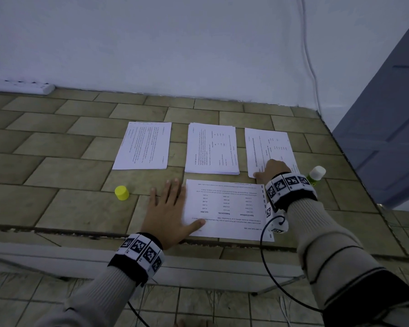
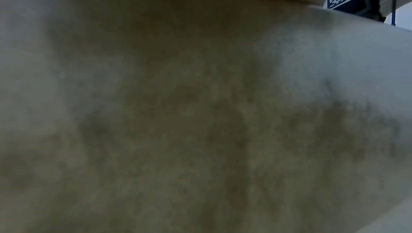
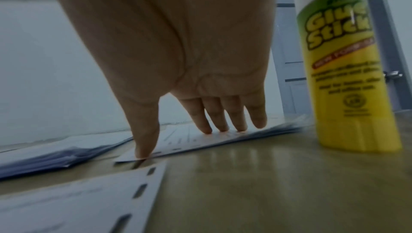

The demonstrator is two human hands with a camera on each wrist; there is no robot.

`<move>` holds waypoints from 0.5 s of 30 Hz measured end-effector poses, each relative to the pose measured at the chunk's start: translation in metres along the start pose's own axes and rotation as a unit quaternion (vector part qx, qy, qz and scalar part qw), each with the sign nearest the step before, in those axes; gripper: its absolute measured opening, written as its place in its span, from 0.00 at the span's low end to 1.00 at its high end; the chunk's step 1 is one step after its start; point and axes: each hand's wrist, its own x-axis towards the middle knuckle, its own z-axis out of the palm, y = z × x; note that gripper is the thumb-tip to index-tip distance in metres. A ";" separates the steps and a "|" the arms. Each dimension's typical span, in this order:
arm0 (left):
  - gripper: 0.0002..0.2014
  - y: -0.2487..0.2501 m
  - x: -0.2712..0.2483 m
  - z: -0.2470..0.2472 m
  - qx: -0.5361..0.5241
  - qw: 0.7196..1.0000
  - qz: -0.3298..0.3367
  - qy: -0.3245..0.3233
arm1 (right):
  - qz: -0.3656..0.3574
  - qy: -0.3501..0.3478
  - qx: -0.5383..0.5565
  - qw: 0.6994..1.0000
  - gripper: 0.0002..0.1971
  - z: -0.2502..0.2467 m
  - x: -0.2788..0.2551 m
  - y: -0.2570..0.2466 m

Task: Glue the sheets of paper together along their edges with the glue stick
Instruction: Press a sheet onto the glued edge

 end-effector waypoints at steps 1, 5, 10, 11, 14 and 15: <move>0.63 0.000 0.000 0.000 -0.001 1.000 0.001 0.002 | -0.001 0.009 0.001 1.000 0.21 0.001 0.000 0.001; 0.63 0.000 0.000 0.000 0.009 1.000 -0.004 -0.005 | 0.009 0.015 -0.001 1.000 0.18 -0.005 -0.002 0.002; 0.60 -0.002 0.000 0.001 -0.011 1.000 -0.001 0.003 | 0.007 0.061 0.081 0.995 0.14 -0.013 0.005 0.009; 0.60 -0.002 0.000 0.001 -0.018 1.000 -0.002 0.007 | 0.000 0.081 0.107 0.991 0.16 -0.016 0.005 0.011; 0.59 -0.003 -0.001 -0.001 -0.068 0.997 -0.010 0.027 | -0.054 0.140 0.187 0.971 0.21 -0.028 -0.004 0.011; 0.58 -0.004 -0.001 -0.003 -0.101 0.994 -0.014 0.040 | -0.081 0.156 0.209 0.962 0.21 -0.032 -0.009 0.011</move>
